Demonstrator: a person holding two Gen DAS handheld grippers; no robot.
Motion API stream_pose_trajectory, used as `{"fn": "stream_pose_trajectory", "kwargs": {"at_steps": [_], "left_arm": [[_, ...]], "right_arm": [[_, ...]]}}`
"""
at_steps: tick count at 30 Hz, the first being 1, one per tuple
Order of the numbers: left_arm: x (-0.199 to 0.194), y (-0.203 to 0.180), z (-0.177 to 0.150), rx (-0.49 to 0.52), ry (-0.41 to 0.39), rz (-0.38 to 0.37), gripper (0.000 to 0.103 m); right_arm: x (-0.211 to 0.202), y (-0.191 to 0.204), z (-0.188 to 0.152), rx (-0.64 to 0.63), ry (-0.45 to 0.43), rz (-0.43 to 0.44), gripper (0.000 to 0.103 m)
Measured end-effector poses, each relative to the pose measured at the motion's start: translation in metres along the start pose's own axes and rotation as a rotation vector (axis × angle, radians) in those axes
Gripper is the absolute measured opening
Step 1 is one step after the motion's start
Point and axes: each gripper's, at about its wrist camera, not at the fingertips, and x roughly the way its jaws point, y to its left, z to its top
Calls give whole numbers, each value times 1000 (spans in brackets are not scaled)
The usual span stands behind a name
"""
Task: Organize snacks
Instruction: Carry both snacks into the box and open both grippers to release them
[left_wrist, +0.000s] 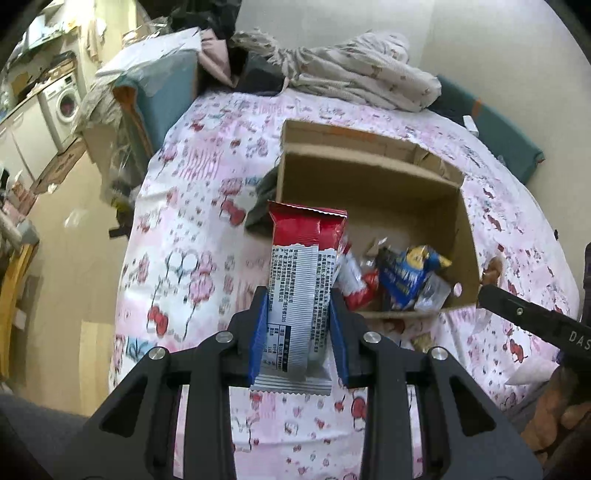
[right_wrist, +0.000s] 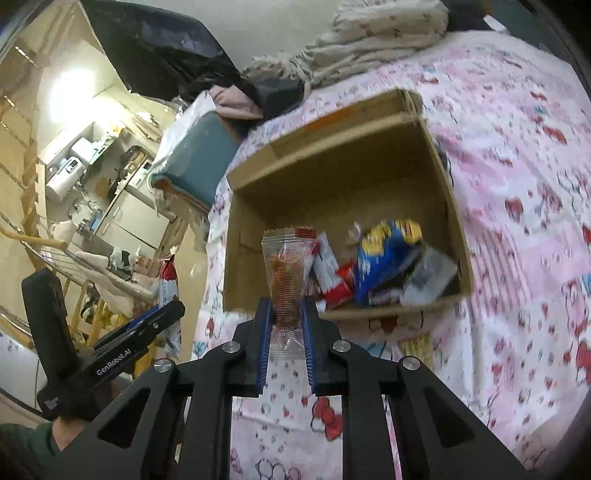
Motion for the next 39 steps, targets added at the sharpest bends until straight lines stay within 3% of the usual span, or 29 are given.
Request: {"fn": "stream_pose_trajectory", "kwargs": {"at_steps": [15,27,33,39], "left_arm": [[51,-30,54,71,26,-5,27],[98,-33,45,76,72,-10,27],[107,-30,41,60,82,-61,27],[108,-33,41,70,71,-49,28]], "right_arm": [[30,-28,43,-2,-3,-66,17],[57,-45,38,44,63,-135,18],[69,-46,33,52,107,-145,18],[73,-46,30,59,126,-139,20]]}}
